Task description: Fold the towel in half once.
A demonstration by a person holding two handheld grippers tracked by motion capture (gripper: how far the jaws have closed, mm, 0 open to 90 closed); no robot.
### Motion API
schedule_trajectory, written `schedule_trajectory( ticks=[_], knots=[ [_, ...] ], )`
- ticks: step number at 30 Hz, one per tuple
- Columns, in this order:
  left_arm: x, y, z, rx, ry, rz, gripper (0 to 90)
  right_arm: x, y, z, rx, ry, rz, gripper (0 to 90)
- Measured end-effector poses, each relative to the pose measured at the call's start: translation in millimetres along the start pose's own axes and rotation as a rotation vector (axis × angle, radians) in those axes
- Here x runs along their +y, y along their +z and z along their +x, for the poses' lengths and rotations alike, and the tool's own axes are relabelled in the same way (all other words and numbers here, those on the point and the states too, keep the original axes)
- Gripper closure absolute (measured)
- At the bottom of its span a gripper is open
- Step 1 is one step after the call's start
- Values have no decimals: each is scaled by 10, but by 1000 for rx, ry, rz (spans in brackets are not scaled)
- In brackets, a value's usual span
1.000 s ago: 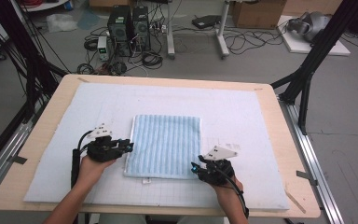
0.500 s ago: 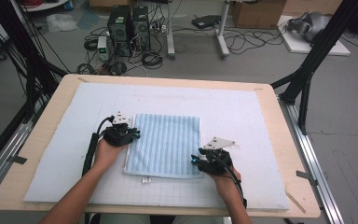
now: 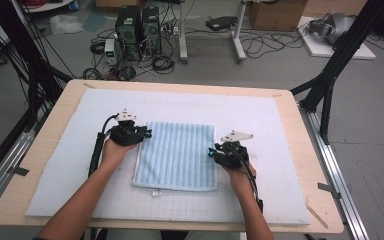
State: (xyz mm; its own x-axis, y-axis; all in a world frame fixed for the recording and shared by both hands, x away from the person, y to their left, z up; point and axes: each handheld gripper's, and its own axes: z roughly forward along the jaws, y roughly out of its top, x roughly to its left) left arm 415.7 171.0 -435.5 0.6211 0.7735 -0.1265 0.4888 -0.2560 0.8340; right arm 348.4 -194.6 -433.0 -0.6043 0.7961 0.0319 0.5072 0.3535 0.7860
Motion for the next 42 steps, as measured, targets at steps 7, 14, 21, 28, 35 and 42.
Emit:
schedule_trajectory(
  ticks=[7,14,21,28,35,42],
  knots=[
    [-2,206,111,24,-31,67,695,265,408,-214,-30,29,31,660],
    [-5,224,79,63,-8,72,697,356,617,-354,-80,48,77,707],
    [-3,204,84,82,-15,76,704,378,634,-386,-131,57,76,657],
    [-59,-35,196,32,-92,-16,549,352,313,-376,-95,52,-4,544],
    [-103,-251,194,-63,-64,-88,463,236,-14,-382,-61,99,-50,366],
    [-193,-451,114,-120,-38,-178,307,63,-180,-312,-22,55,-74,113]
  ],
)
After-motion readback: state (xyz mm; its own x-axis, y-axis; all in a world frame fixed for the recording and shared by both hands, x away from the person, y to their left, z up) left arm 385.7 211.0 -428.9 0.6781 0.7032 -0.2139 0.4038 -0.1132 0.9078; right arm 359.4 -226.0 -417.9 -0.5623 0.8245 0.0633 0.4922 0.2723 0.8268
